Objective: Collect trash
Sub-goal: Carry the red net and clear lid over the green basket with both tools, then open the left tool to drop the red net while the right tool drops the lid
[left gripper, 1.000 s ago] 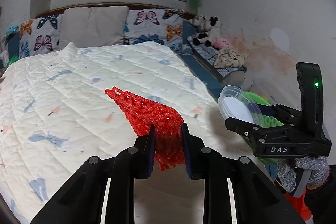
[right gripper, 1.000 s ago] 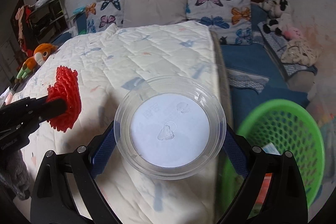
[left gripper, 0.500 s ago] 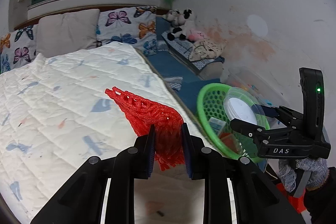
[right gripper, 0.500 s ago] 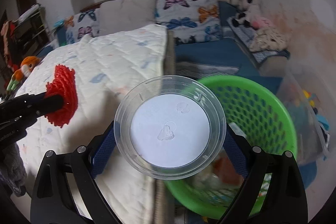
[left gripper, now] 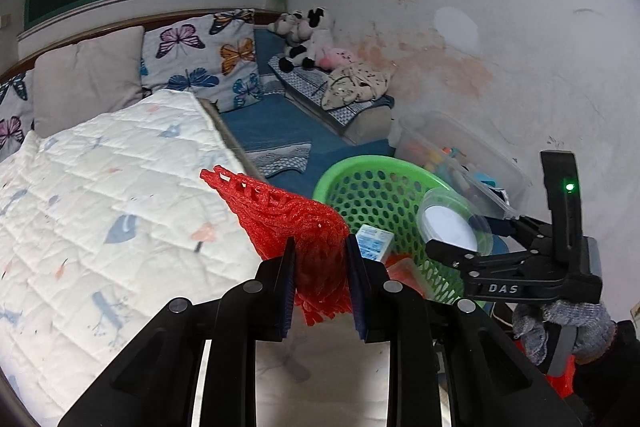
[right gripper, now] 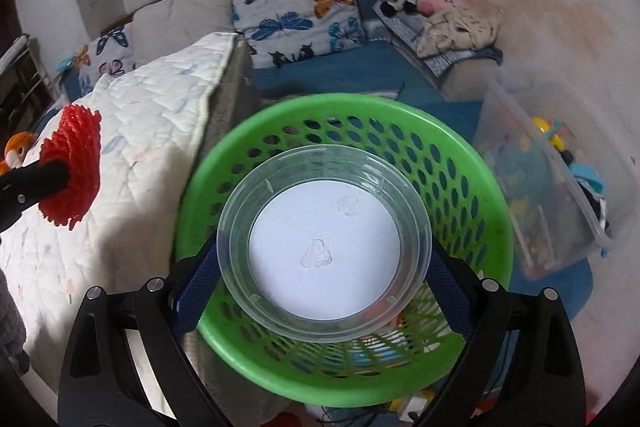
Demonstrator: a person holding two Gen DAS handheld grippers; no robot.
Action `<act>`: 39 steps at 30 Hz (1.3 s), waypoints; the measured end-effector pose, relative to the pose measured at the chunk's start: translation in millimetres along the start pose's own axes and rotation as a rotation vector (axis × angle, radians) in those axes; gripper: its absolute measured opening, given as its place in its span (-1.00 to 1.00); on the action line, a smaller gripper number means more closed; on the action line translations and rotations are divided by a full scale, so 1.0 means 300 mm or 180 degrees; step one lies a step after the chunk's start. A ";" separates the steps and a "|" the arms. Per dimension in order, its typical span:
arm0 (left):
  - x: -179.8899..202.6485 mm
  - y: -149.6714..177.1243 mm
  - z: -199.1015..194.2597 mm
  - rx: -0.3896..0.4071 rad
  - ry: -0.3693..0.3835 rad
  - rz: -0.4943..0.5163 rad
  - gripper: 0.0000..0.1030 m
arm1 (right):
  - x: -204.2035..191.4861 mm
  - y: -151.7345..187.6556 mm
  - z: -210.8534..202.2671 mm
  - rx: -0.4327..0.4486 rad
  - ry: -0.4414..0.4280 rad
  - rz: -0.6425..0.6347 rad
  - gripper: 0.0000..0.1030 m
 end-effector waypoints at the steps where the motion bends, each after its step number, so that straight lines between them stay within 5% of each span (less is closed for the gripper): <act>1: 0.012 -0.001 0.005 -0.0004 0.0015 0.0021 -0.56 | 0.010 0.008 0.005 -0.0026 -0.0008 0.0033 0.82; 25: 0.203 0.038 0.227 -0.0360 0.0327 0.0234 -0.53 | 0.105 0.052 -0.101 0.0053 0.0093 0.0151 0.87; 30: 0.222 0.056 0.244 -0.0386 0.0373 0.0223 -0.06 | 0.111 0.073 -0.108 0.0036 0.0090 0.0187 0.87; 39: 0.208 0.051 0.203 -0.0315 0.0365 0.0210 0.03 | 0.093 0.085 -0.125 0.0063 0.0087 0.0201 0.87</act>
Point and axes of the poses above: each gripper's, at about its wrist camera, not at the fingertips, and z roughly the way its jaws point, x to its right, y to its underside, the point moved 9 cm from there along z, roughly the way its jaws point, and after that the axes turned 9 degrees about x, right-handed, at the moved point
